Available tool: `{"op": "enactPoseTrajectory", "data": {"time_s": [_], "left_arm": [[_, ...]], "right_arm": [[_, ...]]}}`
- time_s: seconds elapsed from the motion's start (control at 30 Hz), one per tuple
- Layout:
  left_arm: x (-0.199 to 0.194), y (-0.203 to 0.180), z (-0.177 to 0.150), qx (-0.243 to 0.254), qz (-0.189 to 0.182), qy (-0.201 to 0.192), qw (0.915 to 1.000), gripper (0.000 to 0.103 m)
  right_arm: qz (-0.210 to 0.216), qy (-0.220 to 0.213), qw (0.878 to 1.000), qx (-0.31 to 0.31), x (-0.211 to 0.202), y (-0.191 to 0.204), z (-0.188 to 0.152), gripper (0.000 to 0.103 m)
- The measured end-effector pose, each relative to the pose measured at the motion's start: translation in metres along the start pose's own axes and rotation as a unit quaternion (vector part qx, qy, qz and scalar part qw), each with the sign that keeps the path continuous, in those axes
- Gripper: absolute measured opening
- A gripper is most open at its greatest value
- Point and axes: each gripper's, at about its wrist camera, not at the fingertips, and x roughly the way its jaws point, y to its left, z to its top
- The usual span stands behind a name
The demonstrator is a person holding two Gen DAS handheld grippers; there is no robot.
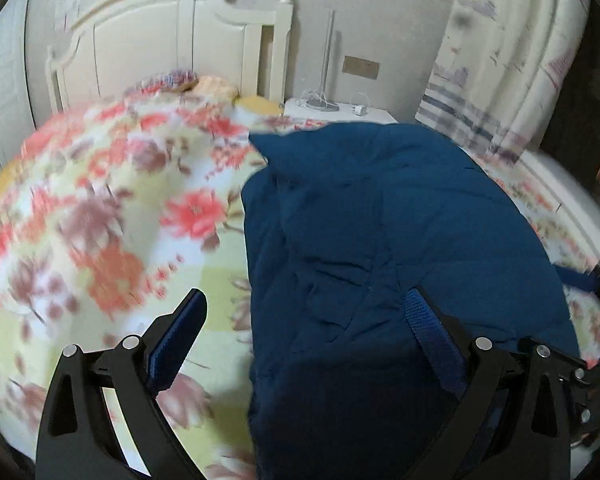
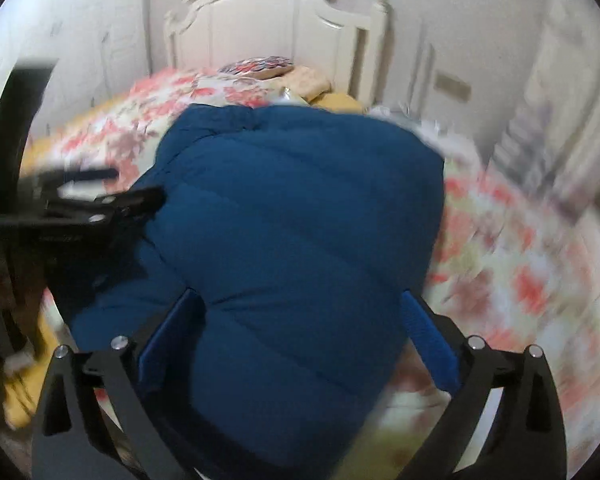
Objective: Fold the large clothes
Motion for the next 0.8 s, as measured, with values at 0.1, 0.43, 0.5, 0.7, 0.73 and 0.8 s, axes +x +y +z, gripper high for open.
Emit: {"op": "enactPoseTrajectory", "data": {"time_s": [0.1, 0.43, 0.5, 0.7, 0.73, 0.8], "left_arm": [[0.003, 0.001, 0.001, 0.002, -0.011, 0.006, 0.9999, 0.099], [0.001, 0.071, -0.01, -0.146, -0.138, 0.033, 0.9791, 0.099], [0.008, 0.087, -0.012, -0.184, -0.17, 0.062, 0.966, 0.099], [0.041, 0.092, -0.014, -0.21, -0.264, 0.127, 0.9328, 0.099], [0.049, 0.091, -0.014, -0.216, -0.278, 0.139, 0.9257, 0.099], [0.055, 0.089, -0.012, -0.218, -0.29, 0.139, 0.9216, 0.099]], "right_arm": [[-0.008, 0.01, 1.0, -0.002, -0.012, 0.006, 0.005, 0.1], [0.1, 0.011, 0.986, 0.134, -0.025, -0.038, -0.02, 0.101], [0.127, 0.014, 0.977, 0.173, -0.019, -0.053, -0.023, 0.101], [0.17, 0.033, 0.959, 0.225, -0.002, -0.064, -0.025, 0.101], [0.175, 0.036, 0.957, 0.23, -0.001, -0.066, -0.025, 0.101], [0.191, 0.045, 0.95, 0.242, 0.001, -0.072, -0.024, 0.101]]}}
